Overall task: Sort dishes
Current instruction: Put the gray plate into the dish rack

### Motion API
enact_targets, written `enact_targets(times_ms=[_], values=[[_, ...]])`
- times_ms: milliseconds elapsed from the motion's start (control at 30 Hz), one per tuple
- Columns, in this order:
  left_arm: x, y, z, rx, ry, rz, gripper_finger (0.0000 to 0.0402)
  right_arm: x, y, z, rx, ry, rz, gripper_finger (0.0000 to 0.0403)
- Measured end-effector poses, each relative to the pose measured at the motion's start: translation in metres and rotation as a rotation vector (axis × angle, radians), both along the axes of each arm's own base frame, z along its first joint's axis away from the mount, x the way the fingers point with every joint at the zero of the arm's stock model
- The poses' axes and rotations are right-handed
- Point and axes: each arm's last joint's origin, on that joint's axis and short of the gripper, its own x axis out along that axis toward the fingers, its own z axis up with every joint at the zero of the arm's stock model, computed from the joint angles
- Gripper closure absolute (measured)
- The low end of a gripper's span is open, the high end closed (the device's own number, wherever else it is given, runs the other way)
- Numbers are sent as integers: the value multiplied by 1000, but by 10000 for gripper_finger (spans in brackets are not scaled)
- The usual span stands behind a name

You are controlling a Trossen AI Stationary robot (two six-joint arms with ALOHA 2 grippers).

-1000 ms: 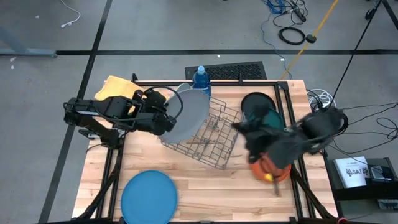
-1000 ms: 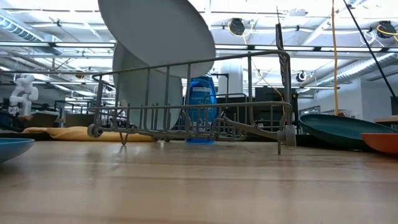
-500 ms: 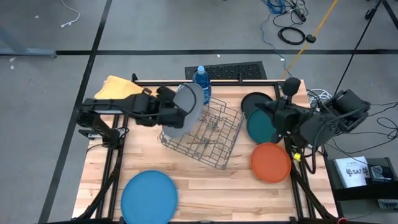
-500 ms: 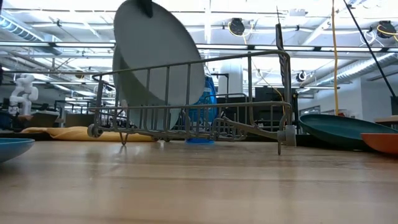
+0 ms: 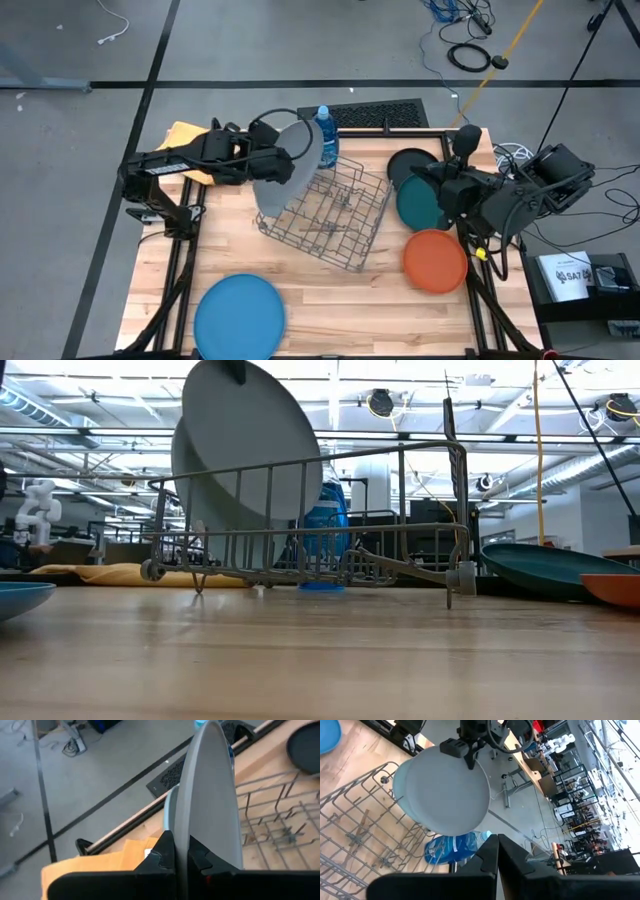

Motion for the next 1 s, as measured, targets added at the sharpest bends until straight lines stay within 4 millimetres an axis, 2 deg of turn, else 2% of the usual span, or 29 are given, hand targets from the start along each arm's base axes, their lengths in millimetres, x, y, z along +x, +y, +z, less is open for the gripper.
enact_targets(times_ms=[200, 567, 1000], values=[[2, 1, -4, -9, 21, -1, 402, 0, 0, 0, 6, -4, -3, 403], [31, 2, -35, -43, 129, -3, 402, 4, 2, -1, 28, -18, -14, 403], [28, 3, -33, -40, 105, 21, 402, 5, 2, -1, 32, -21, -18, 403]])
